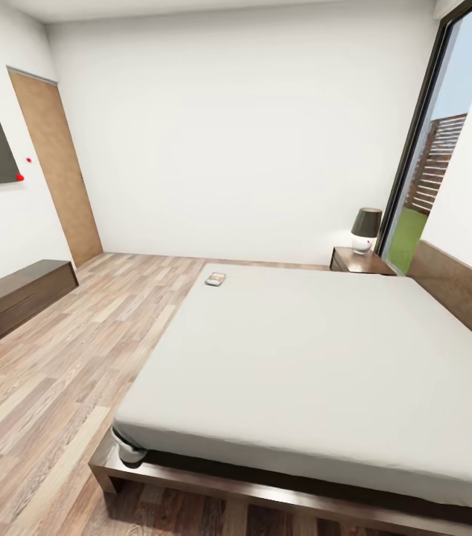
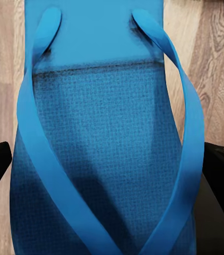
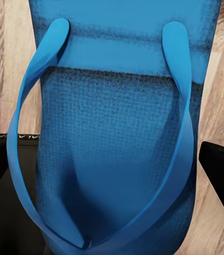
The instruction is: In the bedroom, move the book from the bed onto either nightstand, and place the two sandals side by side next to the bed.
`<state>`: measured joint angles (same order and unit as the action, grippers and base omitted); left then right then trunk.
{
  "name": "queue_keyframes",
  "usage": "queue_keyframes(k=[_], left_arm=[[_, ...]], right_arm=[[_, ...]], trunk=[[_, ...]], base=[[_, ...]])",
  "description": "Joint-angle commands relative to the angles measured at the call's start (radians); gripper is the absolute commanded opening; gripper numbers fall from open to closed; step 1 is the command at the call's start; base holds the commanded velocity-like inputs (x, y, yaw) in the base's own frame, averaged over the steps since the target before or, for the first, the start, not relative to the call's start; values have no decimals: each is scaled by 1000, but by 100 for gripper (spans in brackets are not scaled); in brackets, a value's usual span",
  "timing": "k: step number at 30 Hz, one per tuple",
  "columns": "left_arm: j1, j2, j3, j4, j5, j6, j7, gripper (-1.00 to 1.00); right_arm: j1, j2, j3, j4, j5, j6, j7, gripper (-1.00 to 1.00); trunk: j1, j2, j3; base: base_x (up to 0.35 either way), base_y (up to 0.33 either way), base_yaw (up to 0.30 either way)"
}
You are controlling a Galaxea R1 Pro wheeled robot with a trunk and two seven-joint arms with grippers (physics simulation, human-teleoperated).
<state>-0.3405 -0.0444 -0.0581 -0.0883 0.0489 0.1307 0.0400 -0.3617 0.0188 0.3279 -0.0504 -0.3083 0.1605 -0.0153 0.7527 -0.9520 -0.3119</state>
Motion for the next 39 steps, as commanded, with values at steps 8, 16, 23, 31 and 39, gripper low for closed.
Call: queue_keyframes(k=[8, 16, 23, 31, 39], left_arm=[[0, 0, -6, -2, 5, 6, 4, -100], [-6, -3, -6, -4, 5, 13, 4, -100], [-12, -3, -6, -2, 4, 16, 5, -100], [-12, -3, -6, -2, 4, 16, 4, -100], [-12, -3, -6, -3, 5, 15, 3, -100]], right_arm=[[0, 0, 6, -3, -10, 5, -2, -100], [0, 0, 2, -4, -11, 13, -4, -100], [0, 1, 1, -3, -13, 16, -4, -100], [0, 1, 2, -3, -14, 11, -4, -100], [0, 8, 3, -3, -13, 7, -5, -100]], trunk=[[31, -57, -26], [62, -113, -51], [88, -162, -73], [119, -218, -98], [150, -274, -123]], base=[[0, 0, 0], [0, 0, 0], [0, 0, 0], [0, 0, 0], [0, 0, 0]])
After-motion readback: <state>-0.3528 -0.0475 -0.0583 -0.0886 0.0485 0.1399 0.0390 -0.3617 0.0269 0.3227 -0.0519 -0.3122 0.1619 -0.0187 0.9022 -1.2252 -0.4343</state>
